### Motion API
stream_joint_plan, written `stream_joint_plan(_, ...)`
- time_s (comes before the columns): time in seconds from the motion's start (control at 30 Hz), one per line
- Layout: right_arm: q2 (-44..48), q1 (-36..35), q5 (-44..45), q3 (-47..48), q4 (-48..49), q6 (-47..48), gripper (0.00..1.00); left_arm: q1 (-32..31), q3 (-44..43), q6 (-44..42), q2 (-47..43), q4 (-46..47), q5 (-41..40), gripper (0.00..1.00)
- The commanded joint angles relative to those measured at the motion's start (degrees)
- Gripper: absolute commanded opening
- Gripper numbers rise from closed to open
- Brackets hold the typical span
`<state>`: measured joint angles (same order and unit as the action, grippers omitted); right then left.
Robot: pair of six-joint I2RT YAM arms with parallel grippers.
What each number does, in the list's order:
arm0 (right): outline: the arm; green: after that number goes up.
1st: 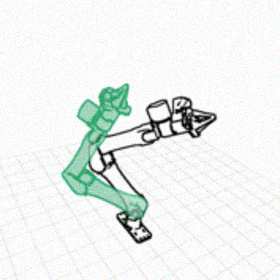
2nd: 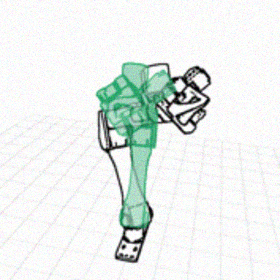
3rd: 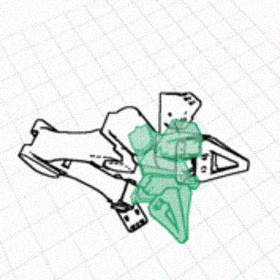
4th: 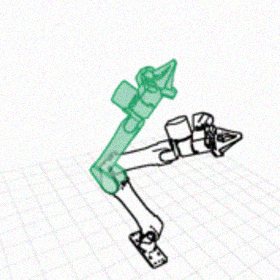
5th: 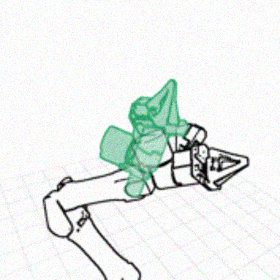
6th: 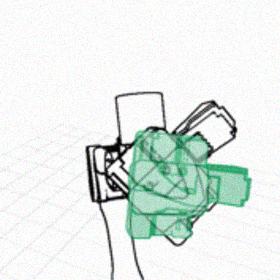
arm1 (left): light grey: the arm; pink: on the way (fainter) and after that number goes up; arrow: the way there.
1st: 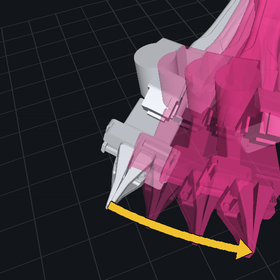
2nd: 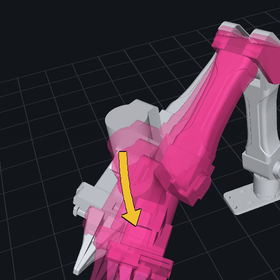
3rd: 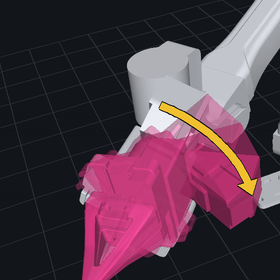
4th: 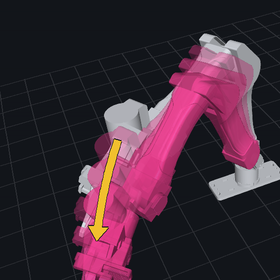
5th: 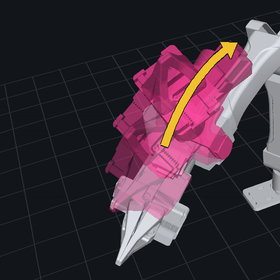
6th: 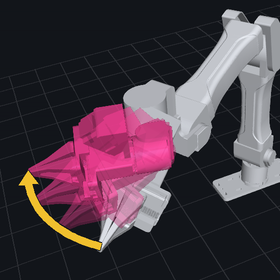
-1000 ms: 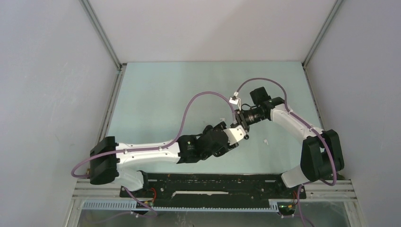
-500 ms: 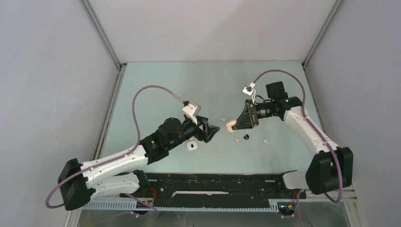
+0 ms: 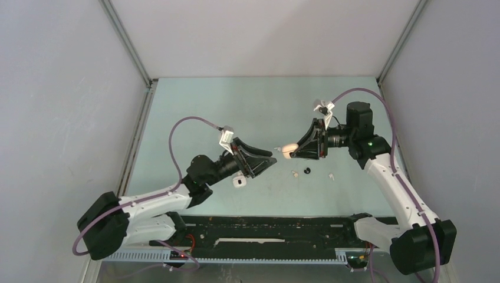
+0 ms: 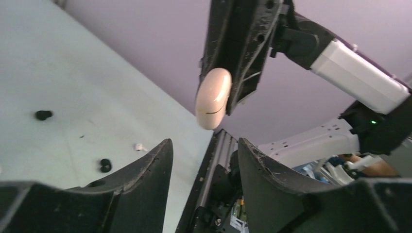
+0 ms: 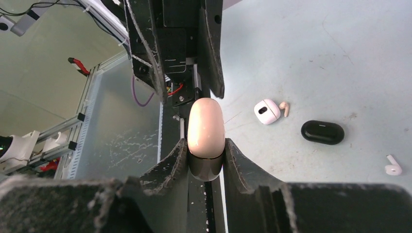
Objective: Insert the wireless bluetooth earbuds into the charging case
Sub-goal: Pick up the charging case at the center of the board.
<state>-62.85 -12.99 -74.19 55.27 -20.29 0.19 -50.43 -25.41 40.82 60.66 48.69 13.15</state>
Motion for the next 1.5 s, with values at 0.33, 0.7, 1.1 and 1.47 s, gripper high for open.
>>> stream_joint_plan(0.33,1.08,-1.2,-1.09,-1.72,6.25,-5.06,0.0,0.21,-3.27,12.09,13.63,23.91,7.37,0.49)
stream_joint_plan(0.7,0.8,-1.6,-0.83,-2.18,5.53,-4.82,0.0,0.25,-6.49,13.15,17.67,25.97,8.91,0.34)
stream_joint_plan(1.1,0.04,0.82,-1.51,-1.79,4.01,-5.46,0.56,0.58,-4.59,9.66,17.02,25.28,11.65,0.06)
stream_joint_plan(1.47,-2.15,-0.42,10.98,12.95,-36.17,38.05,0.64,-1.62,-4.08,-20.06,3.78,-12.25,8.62,0.03)
